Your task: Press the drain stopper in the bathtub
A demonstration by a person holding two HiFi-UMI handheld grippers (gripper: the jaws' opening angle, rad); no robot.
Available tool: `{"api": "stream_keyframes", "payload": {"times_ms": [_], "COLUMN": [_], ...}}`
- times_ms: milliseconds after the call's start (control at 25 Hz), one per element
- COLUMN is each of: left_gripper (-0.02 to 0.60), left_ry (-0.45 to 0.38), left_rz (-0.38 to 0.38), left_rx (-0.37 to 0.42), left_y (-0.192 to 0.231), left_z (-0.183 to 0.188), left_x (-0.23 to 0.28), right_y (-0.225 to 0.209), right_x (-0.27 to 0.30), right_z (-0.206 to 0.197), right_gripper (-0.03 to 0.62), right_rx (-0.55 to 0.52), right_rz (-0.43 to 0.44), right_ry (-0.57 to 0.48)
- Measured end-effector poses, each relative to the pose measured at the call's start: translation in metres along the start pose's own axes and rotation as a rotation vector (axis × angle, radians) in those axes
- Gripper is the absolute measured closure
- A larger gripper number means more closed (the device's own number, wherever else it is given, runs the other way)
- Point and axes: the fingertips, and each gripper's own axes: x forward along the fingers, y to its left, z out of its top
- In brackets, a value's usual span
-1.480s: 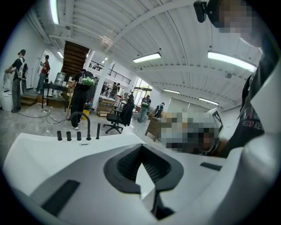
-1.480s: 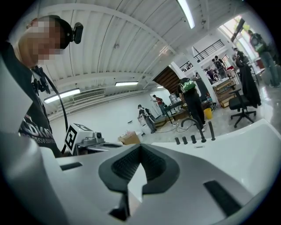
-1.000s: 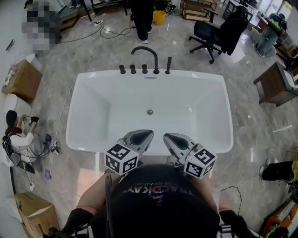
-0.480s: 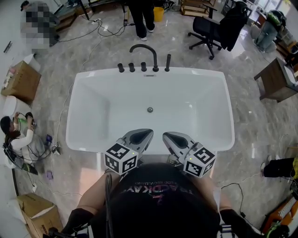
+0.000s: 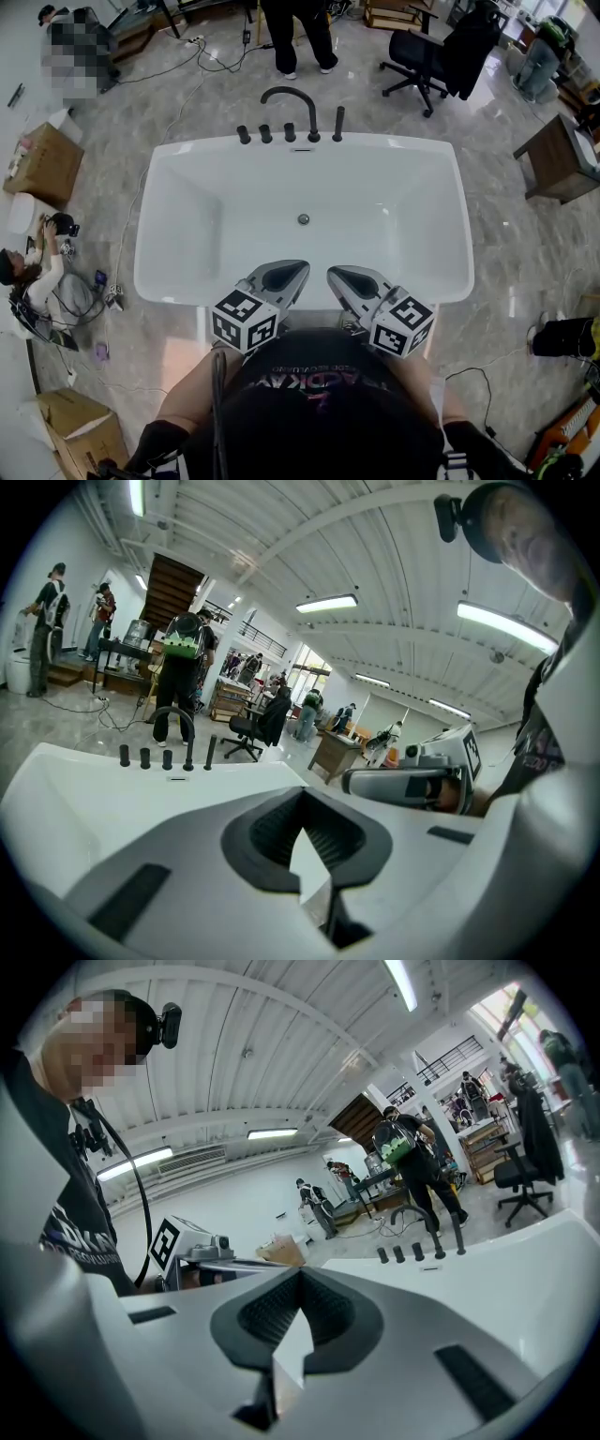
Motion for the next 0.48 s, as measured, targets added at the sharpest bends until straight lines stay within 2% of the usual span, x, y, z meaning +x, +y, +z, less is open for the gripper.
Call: {"api": "stream_keyframes", "payload": {"times_ms": [480], "left_gripper": [0.574], "left_ry": [0.001], "left_rz": [0.005], "left_rx": [0.001], "left_y": [-0.001], "left_z": [0.0041], "left_x": [-0.0005], "right_y": [0.0001], "right_x": [-0.0008], "right_z": [0.0038], "right_gripper": [0.579], "right_rx": [-0.001], "right_rz": [0.002], "right_ry": [0.002]}}
